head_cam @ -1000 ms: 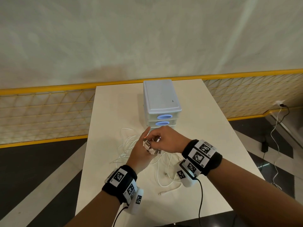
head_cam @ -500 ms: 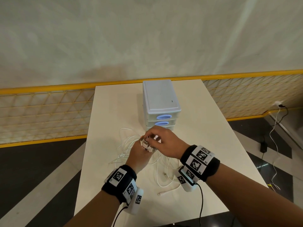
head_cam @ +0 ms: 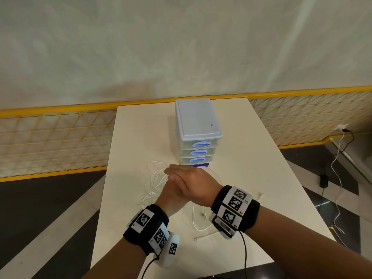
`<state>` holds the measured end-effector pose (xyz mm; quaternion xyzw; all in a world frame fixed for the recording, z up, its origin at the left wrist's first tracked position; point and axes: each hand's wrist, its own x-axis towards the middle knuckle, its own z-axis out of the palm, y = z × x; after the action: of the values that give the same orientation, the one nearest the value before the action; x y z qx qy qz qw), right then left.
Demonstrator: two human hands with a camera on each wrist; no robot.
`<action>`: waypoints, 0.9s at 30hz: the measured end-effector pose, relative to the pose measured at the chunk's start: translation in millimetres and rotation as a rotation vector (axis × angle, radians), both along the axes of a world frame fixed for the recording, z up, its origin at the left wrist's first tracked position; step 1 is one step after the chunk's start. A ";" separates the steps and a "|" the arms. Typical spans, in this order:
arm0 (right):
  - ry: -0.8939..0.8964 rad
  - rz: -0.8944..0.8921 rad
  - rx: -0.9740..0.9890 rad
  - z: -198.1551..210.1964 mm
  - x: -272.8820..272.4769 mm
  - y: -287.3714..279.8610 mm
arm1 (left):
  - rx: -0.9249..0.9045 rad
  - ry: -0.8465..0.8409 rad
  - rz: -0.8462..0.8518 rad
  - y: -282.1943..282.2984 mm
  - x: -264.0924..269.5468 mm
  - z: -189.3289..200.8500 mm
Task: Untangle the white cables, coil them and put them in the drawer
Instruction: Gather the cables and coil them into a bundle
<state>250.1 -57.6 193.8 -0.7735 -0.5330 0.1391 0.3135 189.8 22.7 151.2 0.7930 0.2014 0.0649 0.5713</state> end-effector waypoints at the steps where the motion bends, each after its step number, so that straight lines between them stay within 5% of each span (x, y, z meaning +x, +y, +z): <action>1: 0.027 0.004 -0.005 -0.1 0.4 1.4 | 0.029 0.007 0.035 -0.8 3.2 4.5; 3: -0.023 0.004 0.016 1.1 1.9 3.8 | 0.043 0.084 0.035 -3.4 4.6 17.8; 6: -0.174 0.032 -0.021 3.1 0.3 6.4 | -0.337 0.047 0.262 0.7 4.4 7.9; 11: -0.065 0.035 -0.108 5.2 -1.6 6.3 | -0.427 0.032 0.266 -5.5 -2.0 12.2; 13: 0.068 0.055 -0.032 5.5 6.7 2.1 | -0.451 -0.032 0.242 -5.2 2.4 15.4; 17: 0.540 -0.203 0.273 -3.7 23.6 -10.1 | -0.350 -0.093 0.213 6.2 13.8 25.2; 20: 0.951 -0.172 0.193 -22.4 28.4 -16.4 | -0.395 -0.174 0.291 16.6 16.8 23.9; 23: 0.702 -0.053 -0.050 -32.9 25.9 -13.0 | -0.470 -0.225 0.270 17.9 17.9 22.8; 27: 0.606 -0.174 0.043 -38.4 17.4 5.0 | -0.653 -0.208 0.141 26.5 19.9 17.5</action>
<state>267.5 -52.6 155.4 -0.7326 -0.3499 0.3246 0.4852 209.8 49.2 168.7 0.5415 0.2067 0.1169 0.8065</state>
